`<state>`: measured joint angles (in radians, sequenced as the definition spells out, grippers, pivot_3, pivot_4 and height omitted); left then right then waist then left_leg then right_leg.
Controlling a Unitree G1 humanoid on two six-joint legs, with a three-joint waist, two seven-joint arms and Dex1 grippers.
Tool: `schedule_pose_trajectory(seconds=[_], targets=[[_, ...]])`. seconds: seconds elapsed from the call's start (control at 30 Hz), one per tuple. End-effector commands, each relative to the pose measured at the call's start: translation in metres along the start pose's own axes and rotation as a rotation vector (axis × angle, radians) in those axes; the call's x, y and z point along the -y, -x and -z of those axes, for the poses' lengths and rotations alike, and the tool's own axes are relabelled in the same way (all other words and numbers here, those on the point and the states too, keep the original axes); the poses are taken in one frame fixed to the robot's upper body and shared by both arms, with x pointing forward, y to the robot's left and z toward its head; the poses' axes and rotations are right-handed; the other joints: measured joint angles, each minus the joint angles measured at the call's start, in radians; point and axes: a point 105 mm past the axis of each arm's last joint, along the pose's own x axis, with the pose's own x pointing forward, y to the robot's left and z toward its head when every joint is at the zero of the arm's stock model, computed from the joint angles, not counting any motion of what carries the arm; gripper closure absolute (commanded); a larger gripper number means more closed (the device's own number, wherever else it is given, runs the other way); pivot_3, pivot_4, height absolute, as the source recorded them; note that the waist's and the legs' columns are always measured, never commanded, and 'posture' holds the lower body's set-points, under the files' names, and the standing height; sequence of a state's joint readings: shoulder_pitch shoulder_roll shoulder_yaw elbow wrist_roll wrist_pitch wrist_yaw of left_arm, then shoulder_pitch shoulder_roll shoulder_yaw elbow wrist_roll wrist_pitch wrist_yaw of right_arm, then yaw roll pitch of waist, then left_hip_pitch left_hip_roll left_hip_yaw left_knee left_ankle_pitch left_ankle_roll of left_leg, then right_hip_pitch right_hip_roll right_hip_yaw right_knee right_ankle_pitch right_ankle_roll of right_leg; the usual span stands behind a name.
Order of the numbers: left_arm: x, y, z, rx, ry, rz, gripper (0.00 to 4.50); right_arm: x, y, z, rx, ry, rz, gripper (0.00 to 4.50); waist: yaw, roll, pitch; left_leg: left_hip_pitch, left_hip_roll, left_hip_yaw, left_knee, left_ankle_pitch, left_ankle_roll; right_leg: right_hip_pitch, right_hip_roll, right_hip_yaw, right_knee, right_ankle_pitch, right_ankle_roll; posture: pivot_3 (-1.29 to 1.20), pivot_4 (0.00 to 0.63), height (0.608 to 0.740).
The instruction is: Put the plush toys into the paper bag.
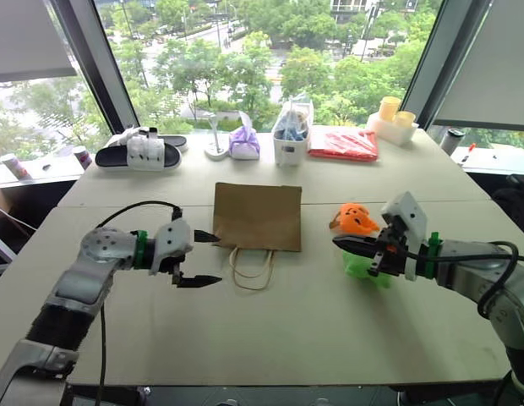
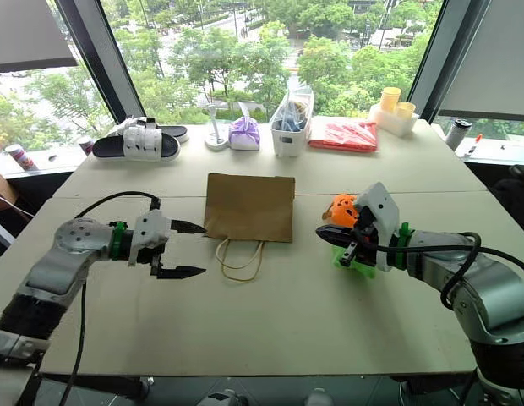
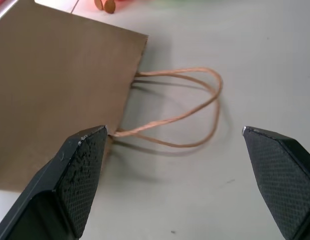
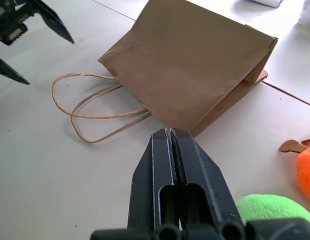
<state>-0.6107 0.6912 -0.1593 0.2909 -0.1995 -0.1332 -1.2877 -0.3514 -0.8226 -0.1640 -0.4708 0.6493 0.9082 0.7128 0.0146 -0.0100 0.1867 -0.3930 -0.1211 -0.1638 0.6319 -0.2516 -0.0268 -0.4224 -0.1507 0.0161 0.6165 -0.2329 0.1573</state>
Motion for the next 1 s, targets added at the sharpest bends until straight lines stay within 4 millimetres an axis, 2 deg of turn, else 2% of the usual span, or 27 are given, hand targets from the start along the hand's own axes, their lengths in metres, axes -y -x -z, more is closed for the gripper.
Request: schedule_pose_trajectory(seconds=[0.03,0.17,0.3,0.33,0.43,0.53,0.63,0.67,0.8,1.0], targets=[[-0.007,-0.010,0.000,-0.008,-0.124,0.031,0.09,-0.004,0.002,-0.010,0.038,0.050,0.015,4.50,-0.002,0.000,0.000,0.000,0.000,0.000,0.000,0.000,0.000,0.000,0.000,0.000,0.000,0.000,0.000,0.00,0.150,0.740],[-0.012,-0.027,0.003,-0.013,-0.162,0.070,0.09,-0.004,0.002,-0.009,0.042,0.049,0.035,4.50,-0.007,0.000,0.000,0.000,-0.001,0.000,0.000,0.000,0.000,-0.001,0.000,0.000,0.000,0.001,0.001,0.00,0.150,0.740],[-0.017,-0.035,0.005,-0.010,-0.186,0.074,0.09,-0.005,0.002,-0.008,0.042,0.049,0.045,4.50,-0.008,-0.001,0.000,0.000,-0.001,0.000,0.000,0.000,0.000,-0.001,0.000,0.000,0.000,0.001,0.001,0.00,0.150,0.740],[-0.018,-0.036,0.005,-0.010,-0.192,0.074,0.30,-0.005,0.002,-0.007,0.043,0.048,0.048,4.50,-0.008,-0.001,0.000,0.000,-0.001,0.000,0.000,0.000,0.000,-0.001,0.000,0.000,0.000,0.001,0.001,0.00,0.150,0.740],[-0.021,-0.036,0.002,0.009,-0.187,0.079,1.22,-0.007,0.002,-0.007,0.044,0.044,0.051,4.50,-0.008,-0.001,0.000,0.000,-0.001,0.000,0.001,0.000,0.000,-0.001,0.000,0.000,0.000,0.001,0.002,0.00,0.150,0.740],[-0.026,-0.033,-0.004,0.047,-0.148,0.073,2.64,-0.013,0.001,-0.002,0.038,0.025,0.041,4.50,-0.008,-0.001,0.000,0.000,-0.001,0.000,0.001,0.000,0.000,-0.001,0.000,0.000,0.001,0.001,0.002,0.00,0.150,0.740],[-0.035,-0.031,-0.021,0.146,-0.033,0.040,4.17,-0.020,0.000,0.008,0.019,-0.006,0.033,4.50,-0.008,-0.001,0.000,0.000,-0.001,0.000,0.001,0.000,0.000,-0.001,0.000,0.000,0.002,0.001,0.002,0.00,0.150,0.740],[-0.039,-0.031,-0.028,0.178,0.006,0.034,4.48,-0.022,-0.001,0.013,0.007,-0.012,0.035,4.50,-0.009,-0.001,0.000,0.000,-0.001,-0.001,0.002,0.000,0.001,-0.001,0.000,0.000,0.002,0.001,0.002,0.00,0.150,0.740],[-0.051,-0.027,-0.054,0.287,0.087,0.007,4.48,-0.032,-0.014,0.027,-0.005,-0.023,0.057,4.50,-0.011,-0.001,0.000,-0.001,-0.002,-0.002,0.005,0.000,0.001,0.000,0.000,0.000,0.004,0.002,0.003,0.00,0.150,0.740],[-0.054,-0.026,-0.077,0.348,0.145,0.013,4.48,-0.039,-0.059,0.027,0.061,-0.061,0.120,4.50,-0.035,-0.001,0.000,0.000,-0.002,-0.002,0.009,0.000,0.001,-0.001,0.001,0.000,0.010,0.002,0.003,0.00,0.150,0.740]])
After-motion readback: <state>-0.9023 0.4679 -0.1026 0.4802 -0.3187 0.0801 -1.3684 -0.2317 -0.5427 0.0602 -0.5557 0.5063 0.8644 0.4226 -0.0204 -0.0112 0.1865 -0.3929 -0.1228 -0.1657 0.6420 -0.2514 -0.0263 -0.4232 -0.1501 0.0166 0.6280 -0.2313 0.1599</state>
